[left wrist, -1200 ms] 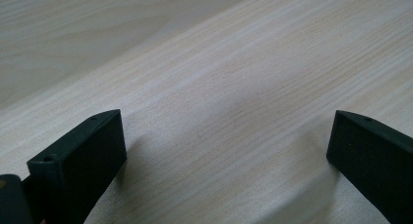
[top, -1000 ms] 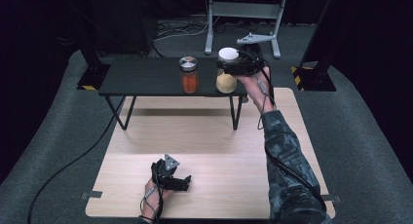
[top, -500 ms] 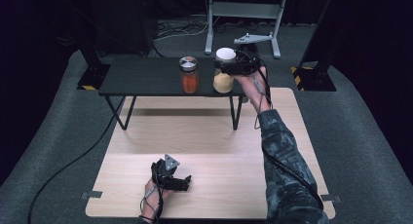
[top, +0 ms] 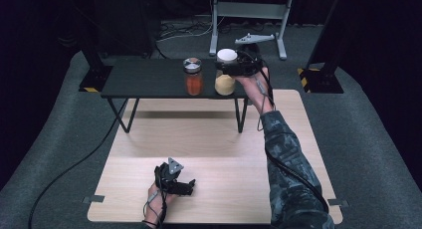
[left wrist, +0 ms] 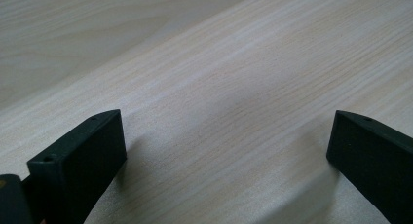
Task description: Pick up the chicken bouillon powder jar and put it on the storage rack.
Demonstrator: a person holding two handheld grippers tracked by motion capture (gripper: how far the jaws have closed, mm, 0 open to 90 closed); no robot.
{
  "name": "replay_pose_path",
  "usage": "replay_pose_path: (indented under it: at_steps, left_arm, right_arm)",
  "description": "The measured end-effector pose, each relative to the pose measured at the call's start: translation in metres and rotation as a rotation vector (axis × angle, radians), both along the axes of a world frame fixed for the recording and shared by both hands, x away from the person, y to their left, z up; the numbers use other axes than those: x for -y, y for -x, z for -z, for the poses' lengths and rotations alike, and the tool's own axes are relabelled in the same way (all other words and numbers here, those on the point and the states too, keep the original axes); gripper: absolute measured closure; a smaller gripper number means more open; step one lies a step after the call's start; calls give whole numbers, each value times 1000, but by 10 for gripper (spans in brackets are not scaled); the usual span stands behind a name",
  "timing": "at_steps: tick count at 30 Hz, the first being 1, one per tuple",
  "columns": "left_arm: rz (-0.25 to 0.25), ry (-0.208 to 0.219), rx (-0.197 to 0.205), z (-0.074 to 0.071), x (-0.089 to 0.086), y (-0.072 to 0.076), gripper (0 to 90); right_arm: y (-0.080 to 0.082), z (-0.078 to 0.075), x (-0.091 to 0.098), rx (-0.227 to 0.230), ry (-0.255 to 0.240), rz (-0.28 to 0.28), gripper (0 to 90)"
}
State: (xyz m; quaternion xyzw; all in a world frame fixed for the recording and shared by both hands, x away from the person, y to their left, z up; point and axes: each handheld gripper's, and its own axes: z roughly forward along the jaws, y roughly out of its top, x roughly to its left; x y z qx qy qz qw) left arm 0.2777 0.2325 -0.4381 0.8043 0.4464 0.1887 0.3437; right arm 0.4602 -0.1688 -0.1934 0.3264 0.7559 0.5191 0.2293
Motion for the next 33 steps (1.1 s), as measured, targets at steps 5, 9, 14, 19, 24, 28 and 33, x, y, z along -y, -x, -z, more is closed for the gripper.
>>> replay_pose_path:
  at_steps: [5, 9, 14, 19, 24, 28, 33]
  left_arm:
    - [0, 0, 0, 0, 0, 0, 4]
    - [0, 1, 0, 0, 0, 0, 4]
    - [0, 0, 0, 0, 0, 0, 4]
    - [0, 0, 0, 0, 0, 0, 4]
    - [0, 0, 0, 0, 0, 0, 4]
    - [0, 0, 0, 0, 0, 0, 4]
    - [0, -1, 1, 0, 0, 0, 5]
  right_arm:
    - [-2, 1, -2, -3, -4, -5, 330]
    - [-4, 1, -4, -6, 0, -9, 330]
    - [-5, 2, -6, -7, 4, -11, 330]
    - [-6, 4, -7, -8, 2, -12, 330]
    - [-6, 5, -7, -1, 6, -14, 330]
    - [-6, 7, -6, 2, -2, -16, 330]
    - [-6, 9, -5, 0, -10, -18, 330]
